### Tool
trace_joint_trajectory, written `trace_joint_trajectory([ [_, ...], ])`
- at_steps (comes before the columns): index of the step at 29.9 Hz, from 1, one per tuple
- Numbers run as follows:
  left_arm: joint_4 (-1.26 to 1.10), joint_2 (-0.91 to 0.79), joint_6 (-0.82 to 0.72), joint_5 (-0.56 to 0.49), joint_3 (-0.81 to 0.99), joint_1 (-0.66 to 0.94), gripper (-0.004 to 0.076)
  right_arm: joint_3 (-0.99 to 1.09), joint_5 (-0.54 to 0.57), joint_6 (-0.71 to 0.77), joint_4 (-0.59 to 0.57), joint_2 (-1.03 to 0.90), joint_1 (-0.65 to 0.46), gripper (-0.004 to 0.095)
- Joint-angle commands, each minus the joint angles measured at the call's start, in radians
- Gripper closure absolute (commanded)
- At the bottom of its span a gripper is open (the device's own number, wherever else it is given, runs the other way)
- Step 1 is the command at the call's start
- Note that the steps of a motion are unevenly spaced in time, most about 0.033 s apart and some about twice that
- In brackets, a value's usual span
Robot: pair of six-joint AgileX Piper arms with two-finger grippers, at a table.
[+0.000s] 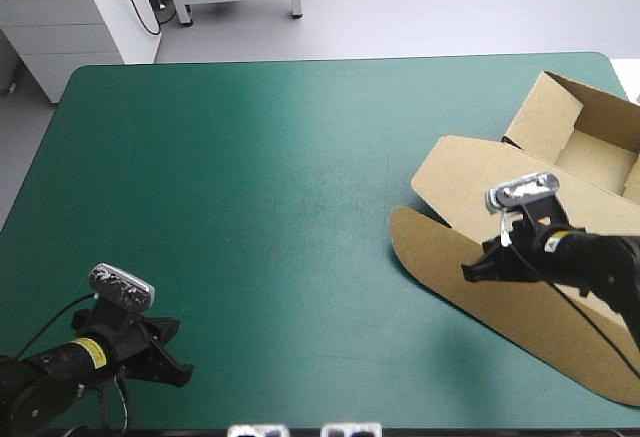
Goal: Fold the box
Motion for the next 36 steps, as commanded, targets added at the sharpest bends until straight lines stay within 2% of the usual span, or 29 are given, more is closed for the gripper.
trace_joint_trajectory([
  [1,-0.024,0.003,-0.006,-0.055,-0.005,-0.002,0.0732,0.074,-0.047,-0.010,0.017,-0.124,0.000,0.0912],
  [7,-0.024,0.003,-0.009,-0.055,0.049,-0.002,0.0732,0.261,-0.043,-0.010,0.023,-0.317,0.000,0.0913],
  [13,-0.051,0.003,-0.015,-0.048,0.062,-0.002,0.0732,0.378,-0.011,-0.010,0.023,-0.418,0.000,0.0913],
  [36,-0.049,0.003,-0.007,-0.048,0.062,-0.002,0.0732,0.391,-0.010,-0.001,0.027,-0.435,0.000,0.0913],
])
